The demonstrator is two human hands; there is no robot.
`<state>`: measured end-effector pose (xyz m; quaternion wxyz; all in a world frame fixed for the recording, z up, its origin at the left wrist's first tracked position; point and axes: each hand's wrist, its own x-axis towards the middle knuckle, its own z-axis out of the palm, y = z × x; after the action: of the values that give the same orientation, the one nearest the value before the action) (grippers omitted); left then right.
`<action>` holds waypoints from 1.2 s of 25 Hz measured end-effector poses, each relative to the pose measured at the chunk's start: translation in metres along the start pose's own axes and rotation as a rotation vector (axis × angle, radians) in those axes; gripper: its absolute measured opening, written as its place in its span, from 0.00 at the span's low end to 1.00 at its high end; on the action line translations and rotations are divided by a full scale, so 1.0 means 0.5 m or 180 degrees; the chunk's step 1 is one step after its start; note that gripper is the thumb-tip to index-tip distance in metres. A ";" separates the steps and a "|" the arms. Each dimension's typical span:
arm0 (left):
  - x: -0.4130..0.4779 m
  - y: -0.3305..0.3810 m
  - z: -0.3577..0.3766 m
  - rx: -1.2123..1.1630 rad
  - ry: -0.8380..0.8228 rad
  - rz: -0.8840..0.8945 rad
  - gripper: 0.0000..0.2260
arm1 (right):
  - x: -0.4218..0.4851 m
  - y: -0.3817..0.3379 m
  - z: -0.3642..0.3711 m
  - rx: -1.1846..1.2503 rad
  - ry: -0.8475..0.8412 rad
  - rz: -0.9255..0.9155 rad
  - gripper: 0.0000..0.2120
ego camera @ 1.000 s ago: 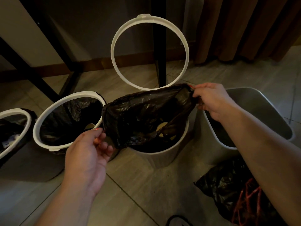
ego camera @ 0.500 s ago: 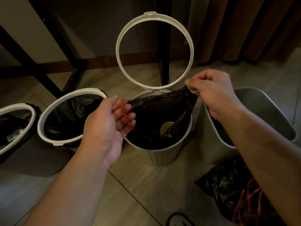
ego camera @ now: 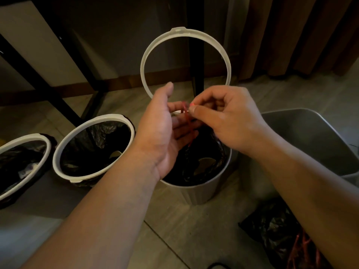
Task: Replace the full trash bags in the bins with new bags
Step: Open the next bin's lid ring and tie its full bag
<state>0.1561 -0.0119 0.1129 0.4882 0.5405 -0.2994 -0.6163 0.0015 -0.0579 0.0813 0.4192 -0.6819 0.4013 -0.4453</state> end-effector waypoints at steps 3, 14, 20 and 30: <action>0.003 0.011 -0.010 -0.0277 0.0023 0.0036 0.29 | -0.018 0.009 -0.001 -0.0286 -0.0223 -0.0247 0.04; -0.001 0.073 -0.014 0.0197 -0.0121 0.0309 0.28 | 0.011 0.079 0.029 -0.0491 -0.0934 0.0135 0.44; -0.005 0.093 -0.012 -0.0097 -0.0345 0.0124 0.27 | 0.023 0.072 0.090 0.0218 -0.0309 0.0042 0.30; -0.021 0.164 -0.020 -0.0047 -0.0394 0.0304 0.27 | 0.033 0.127 0.141 -0.0319 -0.0134 0.0910 0.19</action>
<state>0.1878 -0.0287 0.1881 0.5016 0.4829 -0.3498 -0.6268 0.0615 -0.0785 0.0091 0.4522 -0.6470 0.5071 -0.3461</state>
